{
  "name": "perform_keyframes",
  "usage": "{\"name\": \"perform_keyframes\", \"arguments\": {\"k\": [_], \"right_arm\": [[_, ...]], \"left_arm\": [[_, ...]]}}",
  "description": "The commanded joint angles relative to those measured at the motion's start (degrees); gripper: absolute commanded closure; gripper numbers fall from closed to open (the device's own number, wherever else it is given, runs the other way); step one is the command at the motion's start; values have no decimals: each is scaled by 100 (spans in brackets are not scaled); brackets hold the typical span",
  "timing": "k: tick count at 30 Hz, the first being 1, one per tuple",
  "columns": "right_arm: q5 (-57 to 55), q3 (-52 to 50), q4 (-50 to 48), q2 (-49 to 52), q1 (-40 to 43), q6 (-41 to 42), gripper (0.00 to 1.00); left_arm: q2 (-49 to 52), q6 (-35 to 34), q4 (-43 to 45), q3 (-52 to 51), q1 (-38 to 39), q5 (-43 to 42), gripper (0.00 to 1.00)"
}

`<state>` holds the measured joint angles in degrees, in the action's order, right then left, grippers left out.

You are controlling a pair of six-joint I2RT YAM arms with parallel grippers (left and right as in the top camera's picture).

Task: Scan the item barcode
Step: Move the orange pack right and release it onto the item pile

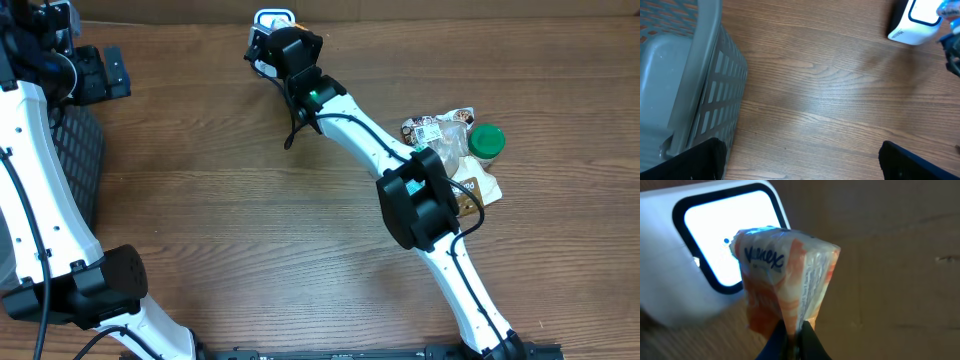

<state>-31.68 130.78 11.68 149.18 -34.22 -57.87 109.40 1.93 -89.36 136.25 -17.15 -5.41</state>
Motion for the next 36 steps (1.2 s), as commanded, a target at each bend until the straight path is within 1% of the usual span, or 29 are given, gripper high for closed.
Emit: {"name": "perform_keyframes", "arguments": {"k": [1,3,5,7,9,10,11,13,18,21,24,27,29,36], "right_arm": [[-90,-22,466,-1141,7,1091,96],[-85,-20,1080,-1578,4,1746,96],[-57,-20,1781,-2035,-2,2588,96],[101,-20,2627,-2527,0,3821,96],[476,-20,3501,-2949,24,4776,96],[671,-20,3856,-3110,42,5069,96],[1224,-20,4682,-3429,131,5665,96],[1718,-20,5355,-3646,258,6057,96],[2715,-22,6749,-3790,640,6526,96],[2938,-129,7399,-3751,887,6564,96],[2944,-501,7674,-3753,1108,6559,96],[2944,-1097,7656,-3751,1325,6559,96],[2946,-1825,7368,-3751,1593,6577,96],[3036,-3154,6450,-3751,2363,6815,96]], "left_arm": [[-94,85,2,111,2,-39,0],[-94,85,2,111,2,-39,1],[-94,85,2,111,2,-39,1],[-94,85,2,111,2,-39,1],[-94,85,2,111,2,-39,0],[-94,85,2,111,2,-39,0],[-94,85,2,111,2,-39,1],[-94,85,2,111,2,-39,0],[-94,85,2,111,2,-39,0],[-94,87,2,111,9,-39,0],[-94,85,2,111,9,-39,0],[-94,85,2,111,9,-39,0],[-94,85,2,111,9,-39,1],[-94,85,2,111,9,-39,0]]}}
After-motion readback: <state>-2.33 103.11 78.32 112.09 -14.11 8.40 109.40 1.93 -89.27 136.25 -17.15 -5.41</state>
